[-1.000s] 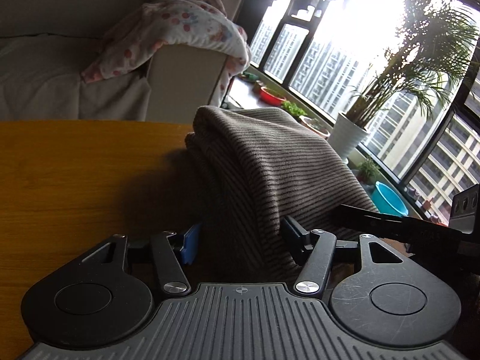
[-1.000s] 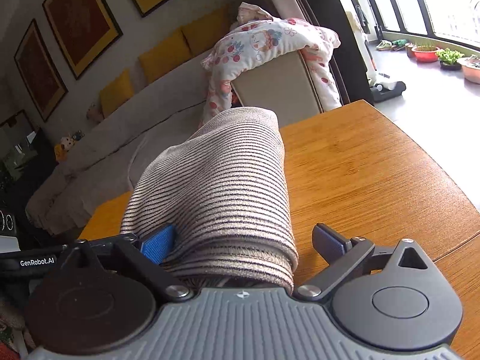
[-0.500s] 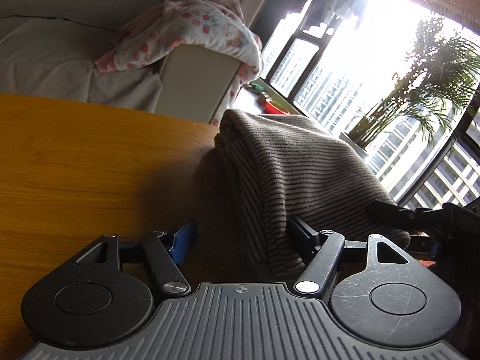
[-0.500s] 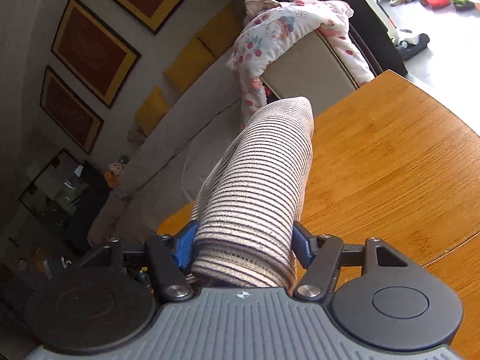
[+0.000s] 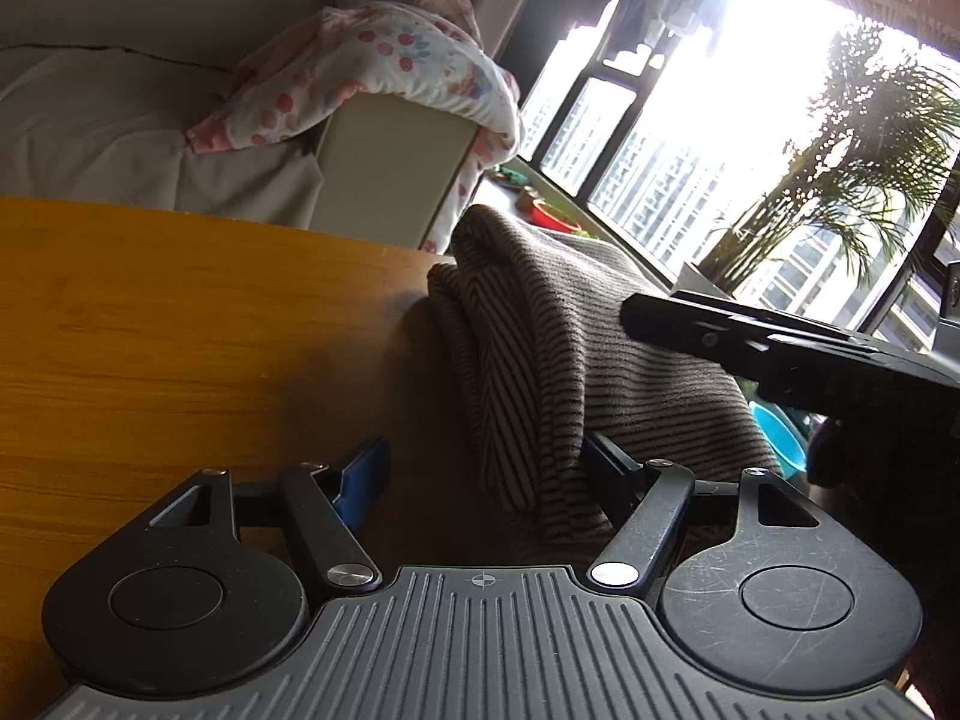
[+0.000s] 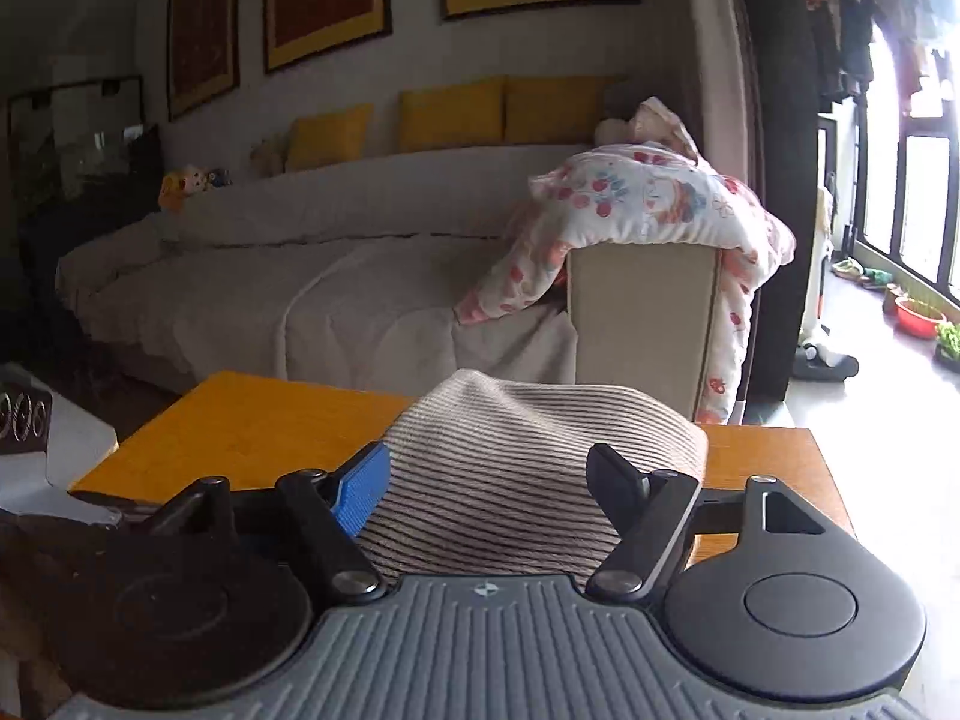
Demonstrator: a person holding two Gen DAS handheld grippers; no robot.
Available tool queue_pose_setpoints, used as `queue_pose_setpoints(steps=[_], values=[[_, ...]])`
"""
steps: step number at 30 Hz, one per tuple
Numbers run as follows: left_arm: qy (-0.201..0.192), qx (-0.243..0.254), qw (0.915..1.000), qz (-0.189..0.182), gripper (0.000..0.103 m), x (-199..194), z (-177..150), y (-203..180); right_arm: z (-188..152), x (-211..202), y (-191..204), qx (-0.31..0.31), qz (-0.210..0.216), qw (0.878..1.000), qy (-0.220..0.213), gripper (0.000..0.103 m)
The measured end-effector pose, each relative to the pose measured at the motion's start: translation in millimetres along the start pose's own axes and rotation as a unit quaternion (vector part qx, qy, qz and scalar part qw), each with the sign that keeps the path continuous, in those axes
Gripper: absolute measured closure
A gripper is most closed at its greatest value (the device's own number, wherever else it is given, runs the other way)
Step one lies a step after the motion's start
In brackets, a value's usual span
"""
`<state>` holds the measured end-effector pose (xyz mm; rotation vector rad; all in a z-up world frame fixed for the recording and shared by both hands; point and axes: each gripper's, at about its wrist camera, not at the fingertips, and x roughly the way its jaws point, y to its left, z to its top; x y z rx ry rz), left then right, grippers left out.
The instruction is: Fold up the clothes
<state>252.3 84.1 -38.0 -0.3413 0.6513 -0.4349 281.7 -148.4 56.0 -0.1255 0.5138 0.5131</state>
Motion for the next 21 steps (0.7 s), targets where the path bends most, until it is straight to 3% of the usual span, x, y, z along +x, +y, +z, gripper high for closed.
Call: queue_pose_setpoints(steps=[1, 4, 8, 11, 12, 16, 18, 21], values=[[0.000, 0.000, 1.0000, 0.001, 0.027, 0.1, 0.1, 0.0, -2.2, 13.6, 7.2, -0.022, -0.003, 1.000, 0.016, 0.036], [-0.004, -0.005, 0.9999, 0.009, 0.031, -1.0, 0.2, 1.6, -7.4, 30.7, 18.1, -0.081, -0.003, 0.997, -0.001, 0.035], [-0.004, -0.001, 1.0000, 0.006, 0.028, -1.3, -0.5, 0.4, -6.9, 12.4, 1.8, -0.046, 0.023, 0.999, -0.018, 0.033], [-0.004, 0.001, 1.0000, 0.006, 0.028, -1.2, -1.1, 0.1, -13.6, -20.1, -13.3, 0.012, -0.002, 0.998, -0.055, 0.010], [-0.004, -0.001, 1.0000, 0.005, 0.028, -1.1, -1.2, 0.9, -18.9, -28.0, -22.5, 0.046, -0.006, 0.997, -0.055, 0.008], [-0.004, -0.002, 1.0000, 0.004, 0.028, -0.9, -1.3, 1.1, -46.7, -36.3, -55.5, 0.167, -0.004, 0.986, -0.013, 0.008], [-0.004, -0.001, 1.0000, 0.004, 0.028, -0.4, -1.1, 1.2, -60.8, -29.3, -64.1, 0.204, 0.012, 0.979, 0.007, 0.026], [-0.005, -0.002, 1.0000, 0.008, 0.028, -1.0, -2.2, 0.5, -73.9, -23.7, -65.9, 0.243, 0.038, 0.969, 0.006, 0.033]])
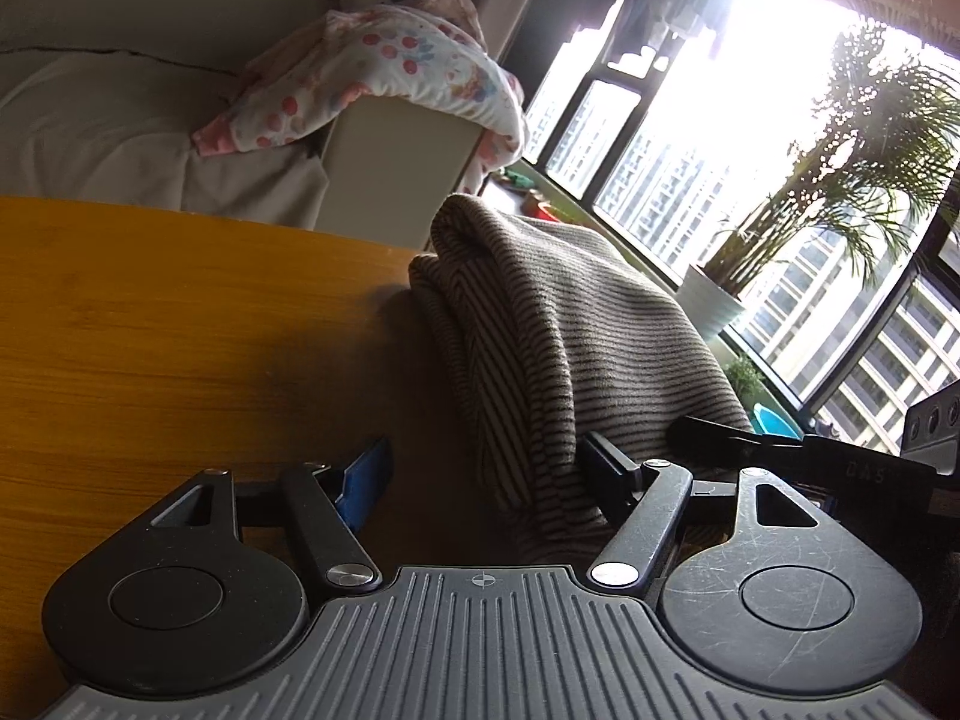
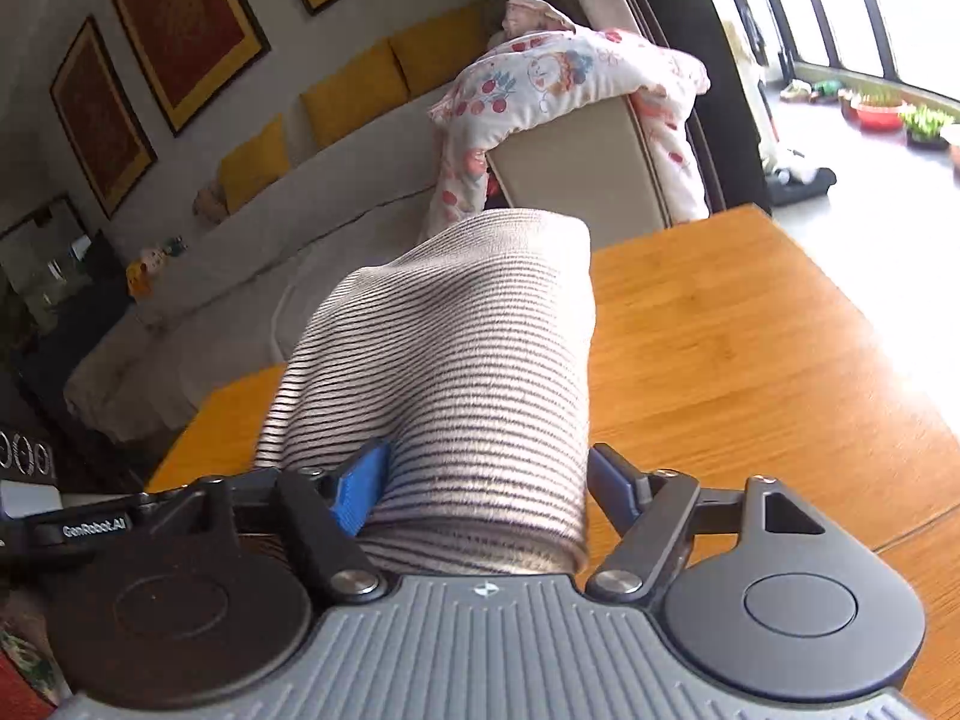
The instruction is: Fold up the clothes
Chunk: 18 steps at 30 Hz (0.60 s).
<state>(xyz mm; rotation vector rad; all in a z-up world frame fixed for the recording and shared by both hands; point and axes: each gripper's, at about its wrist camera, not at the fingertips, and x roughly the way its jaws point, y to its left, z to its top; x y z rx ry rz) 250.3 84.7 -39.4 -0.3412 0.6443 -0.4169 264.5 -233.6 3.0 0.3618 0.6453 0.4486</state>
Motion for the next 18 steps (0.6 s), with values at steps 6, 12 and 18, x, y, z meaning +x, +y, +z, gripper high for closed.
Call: queue_pose_setpoints(steps=[6, 12, 18], values=[[-0.003, -0.003, 1.0000, 0.006, 0.030, -3.5, -5.7, -4.8, -7.6, -0.2, 2.3, 0.001, -0.003, 1.000, -0.009, 0.036], [-0.007, -0.009, 0.9999, 0.010, 0.032, -10.8, -12.9, -8.0, -18.0, -11.3, 6.3, -0.001, -0.002, 1.000, -0.015, 0.038], [-0.014, -0.014, 0.9997, 0.017, 0.032, -19.5, -21.9, -11.7, -22.0, -15.6, 7.8, 0.002, -0.003, 1.000, -0.016, 0.038]])
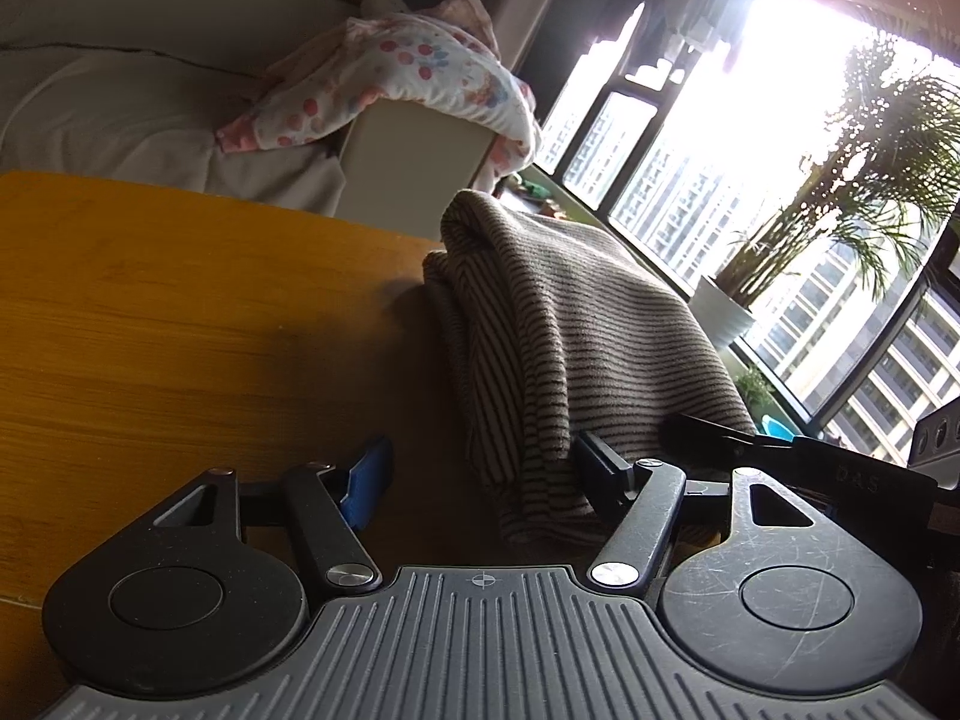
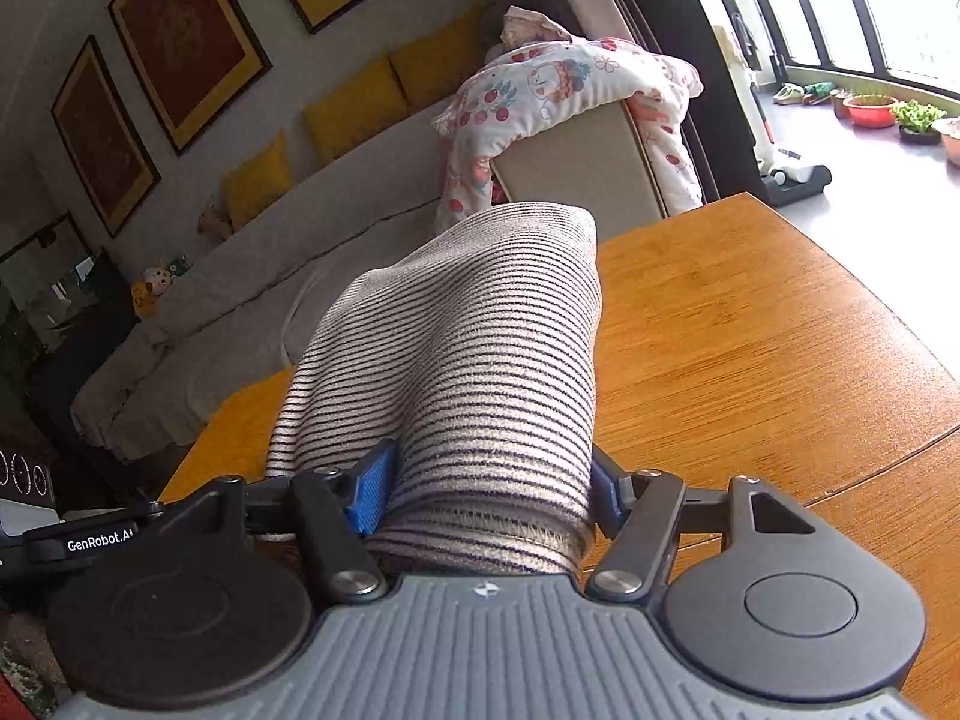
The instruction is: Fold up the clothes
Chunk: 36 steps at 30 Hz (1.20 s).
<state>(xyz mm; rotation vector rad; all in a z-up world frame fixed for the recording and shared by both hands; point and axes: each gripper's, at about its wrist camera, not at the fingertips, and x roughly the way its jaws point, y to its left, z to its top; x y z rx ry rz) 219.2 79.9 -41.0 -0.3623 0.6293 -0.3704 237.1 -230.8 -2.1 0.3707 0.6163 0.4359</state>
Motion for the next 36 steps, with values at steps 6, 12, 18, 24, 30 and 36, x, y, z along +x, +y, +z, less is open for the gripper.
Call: queue_pose_setpoints(steps=[6, 12, 18, 24, 30, 36], values=[[-0.024, -0.003, 0.9996, 0.017, 0.025, -14.7, -10.0, -3.6, -2.9, -4.5, -0.9, 0.007, -0.009, 1.000, -0.008, 0.032], [-0.020, -0.008, 0.9985, 0.051, 0.010, -32.5, -26.8, -13.7, -14.8, -27.5, -6.9, 0.038, -0.026, 0.998, -0.033, 0.007], [-0.021, 0.016, 0.9932, 0.113, 0.000, -41.3, -41.2, -33.2, -30.2, -50.0, -5.4, 0.049, -0.073, 0.995, -0.040, 0.000], [0.022, 0.105, 0.9693, 0.221, 0.000, -25.7, -52.9, -68.9, -46.9, -59.8, 14.3, -0.015, -0.137, 0.990, -0.015, 0.000], [0.024, 0.103, 0.9656, 0.238, 0.000, -23.5, -59.3, -78.3, -49.5, -45.8, 30.9, -0.083, -0.211, 0.974, 0.022, 0.000], [0.021, 0.092, 0.9634, 0.251, 0.000, -19.5, -58.7, -80.3, -46.5, -31.1, 40.6, -0.140, -0.237, 0.961, 0.035, 0.000]])
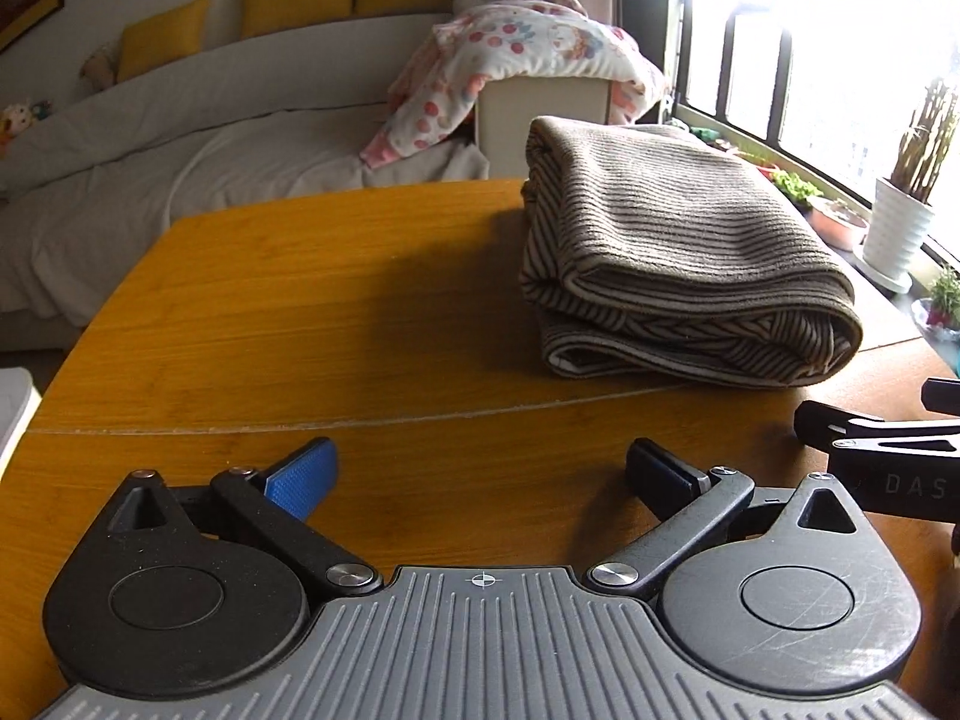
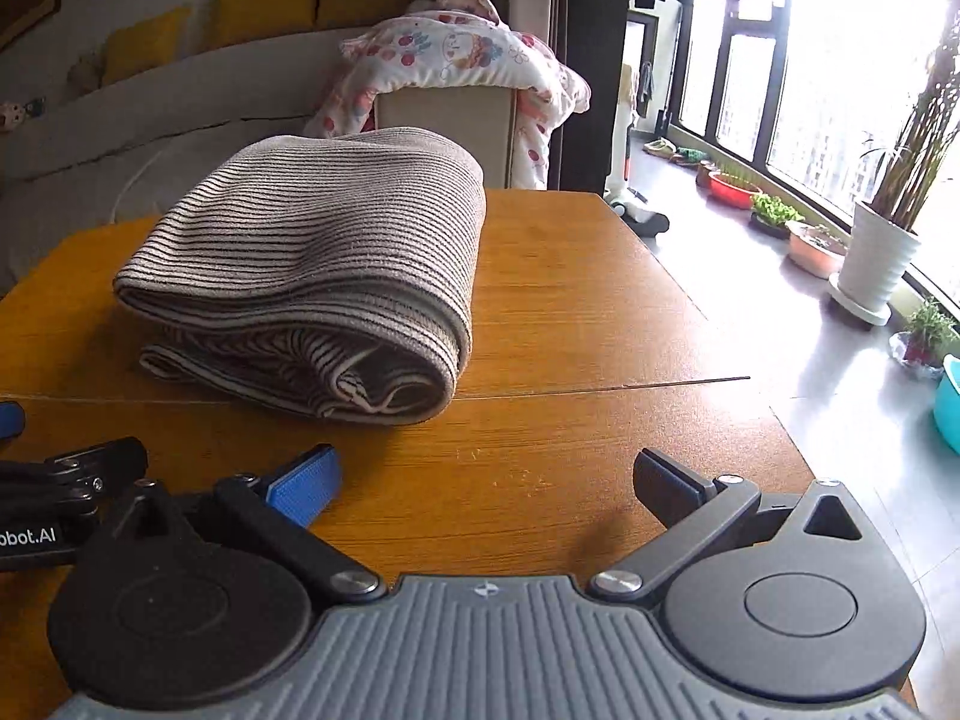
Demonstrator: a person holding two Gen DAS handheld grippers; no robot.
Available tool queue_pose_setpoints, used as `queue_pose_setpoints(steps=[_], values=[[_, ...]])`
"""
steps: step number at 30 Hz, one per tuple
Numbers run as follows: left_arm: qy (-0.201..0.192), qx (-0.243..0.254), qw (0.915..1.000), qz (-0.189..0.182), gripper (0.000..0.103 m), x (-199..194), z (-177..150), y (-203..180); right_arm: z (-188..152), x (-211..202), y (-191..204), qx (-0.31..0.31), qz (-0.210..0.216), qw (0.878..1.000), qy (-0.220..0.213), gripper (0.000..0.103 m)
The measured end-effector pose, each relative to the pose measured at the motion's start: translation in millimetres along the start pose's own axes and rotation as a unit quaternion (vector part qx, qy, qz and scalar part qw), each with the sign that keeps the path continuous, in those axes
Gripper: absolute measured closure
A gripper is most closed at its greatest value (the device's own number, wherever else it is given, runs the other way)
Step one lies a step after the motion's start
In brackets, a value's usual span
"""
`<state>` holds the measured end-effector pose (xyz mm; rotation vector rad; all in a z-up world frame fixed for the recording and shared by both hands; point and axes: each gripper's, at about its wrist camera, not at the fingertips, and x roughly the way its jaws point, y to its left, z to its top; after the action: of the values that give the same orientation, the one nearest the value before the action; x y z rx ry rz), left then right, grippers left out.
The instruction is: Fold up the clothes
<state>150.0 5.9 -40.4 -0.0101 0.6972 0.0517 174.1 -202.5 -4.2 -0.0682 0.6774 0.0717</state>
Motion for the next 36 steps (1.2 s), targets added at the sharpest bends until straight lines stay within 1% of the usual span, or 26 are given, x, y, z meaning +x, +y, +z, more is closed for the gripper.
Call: queue_pose_setpoints(steps=[4, 7, 36], values=[[0.000, -0.009, 0.9999, 0.012, 0.000, -1.5, -1.0, -3.1, -0.2, 2.0, -10.1, 0.015, 0.024, 1.000, 0.006, 0.000], [0.000, -0.009, 0.9999, 0.015, 0.000, -1.9, -1.3, -4.9, -0.6, 1.4, -13.9, 0.004, 0.040, 0.999, 0.007, 0.000], [0.000, -0.014, 0.9997, 0.018, 0.000, -0.9, -1.7, -4.7, -1.6, 2.2, -12.9, 0.002, 0.041, 0.999, 0.007, 0.000]])
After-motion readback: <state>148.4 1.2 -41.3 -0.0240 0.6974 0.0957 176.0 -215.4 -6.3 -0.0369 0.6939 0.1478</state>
